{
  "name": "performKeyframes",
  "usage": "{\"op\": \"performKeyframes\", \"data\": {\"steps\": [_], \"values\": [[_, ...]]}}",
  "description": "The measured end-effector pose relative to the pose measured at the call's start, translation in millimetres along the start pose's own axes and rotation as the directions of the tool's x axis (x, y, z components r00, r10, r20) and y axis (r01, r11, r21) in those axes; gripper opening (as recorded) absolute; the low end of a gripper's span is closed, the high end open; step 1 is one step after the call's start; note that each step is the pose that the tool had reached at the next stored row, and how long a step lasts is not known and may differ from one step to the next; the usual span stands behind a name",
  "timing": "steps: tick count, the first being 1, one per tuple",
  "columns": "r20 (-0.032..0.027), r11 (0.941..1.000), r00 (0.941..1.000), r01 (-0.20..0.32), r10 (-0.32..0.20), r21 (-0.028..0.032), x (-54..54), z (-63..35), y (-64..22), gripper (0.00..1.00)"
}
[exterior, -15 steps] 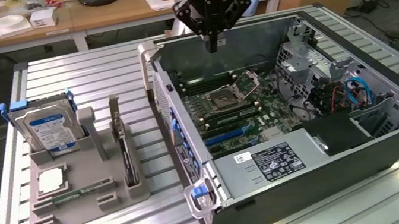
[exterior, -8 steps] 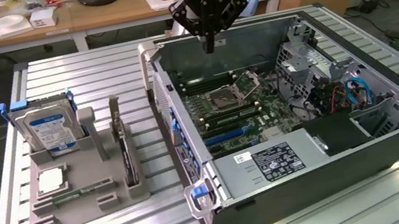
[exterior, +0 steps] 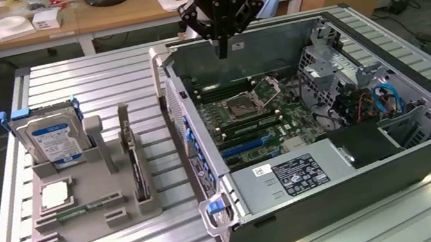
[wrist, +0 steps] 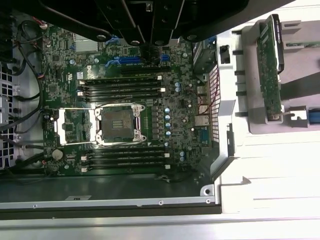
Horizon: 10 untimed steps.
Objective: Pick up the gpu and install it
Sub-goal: 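Reach for the gpu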
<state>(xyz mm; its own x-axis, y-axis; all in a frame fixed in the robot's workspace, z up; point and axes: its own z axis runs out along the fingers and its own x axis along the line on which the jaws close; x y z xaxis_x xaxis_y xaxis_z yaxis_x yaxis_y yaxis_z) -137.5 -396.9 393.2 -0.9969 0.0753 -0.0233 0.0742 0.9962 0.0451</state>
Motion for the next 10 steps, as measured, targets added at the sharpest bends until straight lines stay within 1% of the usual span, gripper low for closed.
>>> {"op": "performKeyframes", "data": {"steps": [10], "values": [[0.0000,1.0000,1.0000,0.000,0.000,0.0000,8.5,-0.1,-0.6,0.10]]}}
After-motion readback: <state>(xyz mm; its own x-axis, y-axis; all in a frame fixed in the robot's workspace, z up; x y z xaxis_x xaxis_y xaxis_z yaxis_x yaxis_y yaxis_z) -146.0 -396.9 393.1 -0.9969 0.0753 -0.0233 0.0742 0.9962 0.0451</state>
